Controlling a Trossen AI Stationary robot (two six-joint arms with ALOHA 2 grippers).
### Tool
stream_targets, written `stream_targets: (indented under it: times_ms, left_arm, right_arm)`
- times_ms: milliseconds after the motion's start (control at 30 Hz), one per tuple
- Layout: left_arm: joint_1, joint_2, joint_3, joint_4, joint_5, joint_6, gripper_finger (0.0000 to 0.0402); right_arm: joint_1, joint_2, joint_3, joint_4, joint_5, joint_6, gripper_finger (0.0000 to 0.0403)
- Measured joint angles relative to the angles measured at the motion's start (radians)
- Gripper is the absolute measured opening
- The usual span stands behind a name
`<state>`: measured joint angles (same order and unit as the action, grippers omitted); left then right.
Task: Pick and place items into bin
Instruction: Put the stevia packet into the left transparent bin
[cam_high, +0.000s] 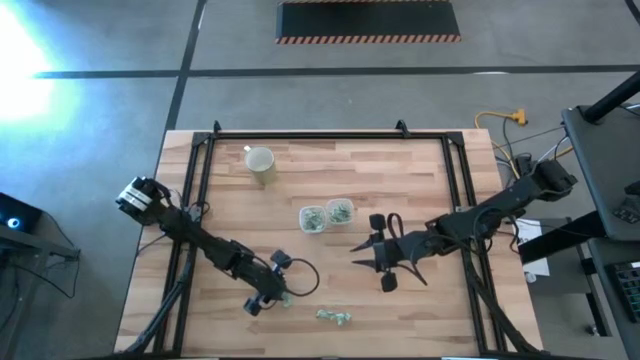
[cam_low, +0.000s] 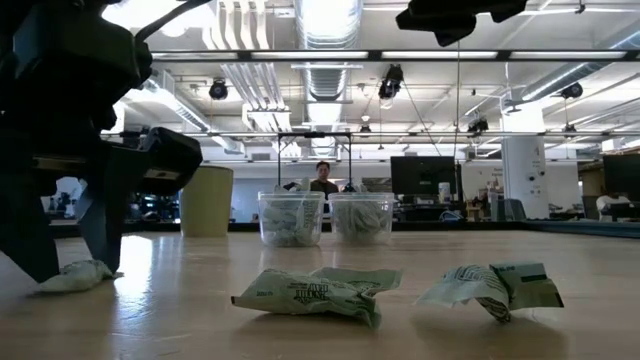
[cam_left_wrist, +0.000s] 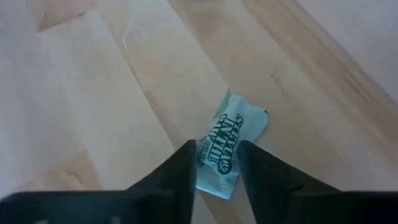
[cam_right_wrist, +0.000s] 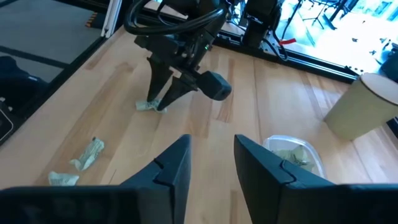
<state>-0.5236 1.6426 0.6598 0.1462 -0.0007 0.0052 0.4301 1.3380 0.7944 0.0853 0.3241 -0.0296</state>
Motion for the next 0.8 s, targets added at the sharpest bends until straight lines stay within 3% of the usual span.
stream_targets:
  times_ms: [233,333,433,733,800]
  left_arm:
    - [0.001,-0.005,0.000,-0.005,-0.004,0.027,0.0017]
    - [0.000,-0.010,0.002,-0.009,-0.035,0.055,0.0010]
    - [0.001,-0.037,0.010,-0.015,-0.158,0.077,0.0022]
    - [0.019,-0.158,0.011,-0.011,-0.721,0.200,0.0028]
    - [0.043,-0.170,0.009,0.001,-0.799,0.220,0.0028]
  right_arm:
    - [0.000,0.000,0.000,0.000,0.001,0.000,0.0105]
    - [0.000,0.000,0.000,0.000,0.001,0.000,0.0105]
    - [0.000,0.000,0.000,0.000,0.001,0.000,0.0104]
    - [0.000,0.000,0.000,0.000,0.017,0.000,0.0095]
    - [0.000,0.000,0.000,0.000,0.019,0.000,0.0096]
